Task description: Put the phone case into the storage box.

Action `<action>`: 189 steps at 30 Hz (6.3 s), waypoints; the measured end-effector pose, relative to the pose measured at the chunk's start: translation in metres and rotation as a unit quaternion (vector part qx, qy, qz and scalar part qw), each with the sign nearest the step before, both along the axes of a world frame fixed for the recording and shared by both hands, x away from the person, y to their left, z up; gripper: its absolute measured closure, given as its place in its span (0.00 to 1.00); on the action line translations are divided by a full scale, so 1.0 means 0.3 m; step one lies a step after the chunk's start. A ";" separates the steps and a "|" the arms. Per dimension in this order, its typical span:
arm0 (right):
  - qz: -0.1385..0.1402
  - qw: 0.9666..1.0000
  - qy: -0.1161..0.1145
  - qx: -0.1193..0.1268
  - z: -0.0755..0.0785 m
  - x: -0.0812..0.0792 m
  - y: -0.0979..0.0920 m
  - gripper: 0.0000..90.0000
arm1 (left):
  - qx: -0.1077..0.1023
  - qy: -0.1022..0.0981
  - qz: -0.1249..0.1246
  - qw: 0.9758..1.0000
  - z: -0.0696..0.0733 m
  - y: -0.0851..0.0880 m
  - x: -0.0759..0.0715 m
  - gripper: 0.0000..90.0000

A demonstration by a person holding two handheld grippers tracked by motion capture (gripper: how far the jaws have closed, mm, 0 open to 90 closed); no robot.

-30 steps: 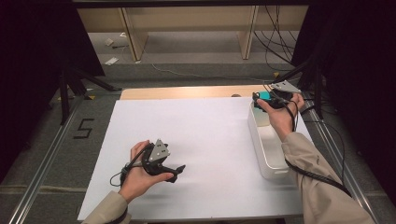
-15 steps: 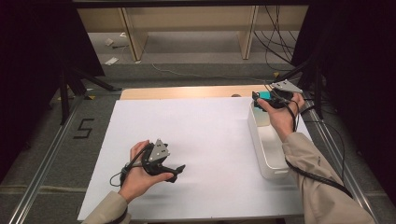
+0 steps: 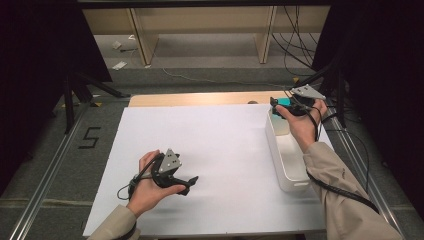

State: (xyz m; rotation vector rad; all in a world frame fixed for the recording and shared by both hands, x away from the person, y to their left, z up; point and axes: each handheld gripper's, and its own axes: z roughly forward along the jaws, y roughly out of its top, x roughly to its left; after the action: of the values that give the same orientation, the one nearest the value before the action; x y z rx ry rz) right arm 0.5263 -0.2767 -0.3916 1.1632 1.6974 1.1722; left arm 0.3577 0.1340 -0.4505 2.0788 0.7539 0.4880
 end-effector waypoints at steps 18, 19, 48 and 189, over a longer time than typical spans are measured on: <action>0.048 0.999 0.012 0.005 0.023 -0.080 0.014 0.14 | 0.002 -0.001 0.001 1.000 0.001 -0.001 0.000 0.04; 0.052 0.999 0.013 0.004 0.024 -0.086 0.016 0.14 | 0.002 -0.001 0.001 1.000 0.001 -0.001 0.000 0.04; 0.135 0.990 0.042 0.007 0.014 -0.226 0.063 0.18 | 0.003 -0.003 0.003 1.000 0.002 0.000 -0.001 0.04; 0.313 0.947 0.067 0.004 -0.049 -0.573 0.074 0.18 | 0.002 -0.003 0.004 1.000 0.001 0.001 -0.002 0.04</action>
State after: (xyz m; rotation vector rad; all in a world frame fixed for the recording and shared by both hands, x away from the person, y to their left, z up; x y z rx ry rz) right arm 0.3544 -0.2545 -0.4065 0.7265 2.2615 1.4935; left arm 0.3571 0.1344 -0.4501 2.0782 0.7586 0.4991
